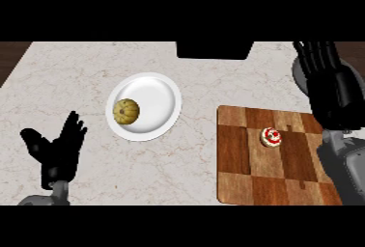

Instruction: Pick the cupcake from the cutting board and place it in the pan

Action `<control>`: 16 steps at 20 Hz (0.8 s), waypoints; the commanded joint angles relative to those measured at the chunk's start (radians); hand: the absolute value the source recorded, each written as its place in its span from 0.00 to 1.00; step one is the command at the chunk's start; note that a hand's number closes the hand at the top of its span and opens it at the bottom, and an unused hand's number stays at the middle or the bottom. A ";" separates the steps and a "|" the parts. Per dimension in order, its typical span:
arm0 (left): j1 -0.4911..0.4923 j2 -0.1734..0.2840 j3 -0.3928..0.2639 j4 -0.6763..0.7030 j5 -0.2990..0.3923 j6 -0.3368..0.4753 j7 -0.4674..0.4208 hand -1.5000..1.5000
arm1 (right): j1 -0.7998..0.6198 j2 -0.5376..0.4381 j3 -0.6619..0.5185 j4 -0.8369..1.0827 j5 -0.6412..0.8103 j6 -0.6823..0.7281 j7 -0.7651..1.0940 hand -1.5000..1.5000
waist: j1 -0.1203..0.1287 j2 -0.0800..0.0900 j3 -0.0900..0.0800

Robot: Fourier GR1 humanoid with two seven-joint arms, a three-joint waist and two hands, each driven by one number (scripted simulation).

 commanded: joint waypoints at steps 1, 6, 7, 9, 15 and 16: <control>-0.032 -0.001 -0.009 -0.008 0.009 -0.043 0.006 0.50 | -0.011 -0.028 0.068 0.050 0.034 0.145 -0.087 1.00 | -0.003 0.013 0.026; -0.121 -0.014 -0.169 -0.097 -0.006 -0.207 -0.023 0.50 | -0.156 -0.170 0.358 -0.008 0.160 0.480 -0.096 1.00 | 0.051 0.021 0.020; -0.081 -0.028 -0.147 -0.065 0.005 -0.166 -0.005 0.50 | -0.230 -0.327 0.274 -0.044 0.401 0.354 -0.151 1.00 | 0.009 -0.032 -0.008; -0.109 -0.048 -0.195 -0.076 0.026 -0.242 -0.015 0.50 | -0.185 -0.286 0.333 0.041 0.467 0.358 -0.313 0.00 | 0.019 0.028 0.026; -0.059 -0.039 -0.179 -0.109 0.055 -0.294 -0.032 0.50 | -0.135 -0.225 0.319 0.270 0.506 0.353 -0.754 0.00 | 0.011 0.015 0.026; -0.111 -0.056 -0.168 -0.058 0.045 -0.266 -0.009 0.50 | -0.107 -0.305 0.332 0.242 0.533 0.395 -0.767 0.00 | -0.006 0.015 0.026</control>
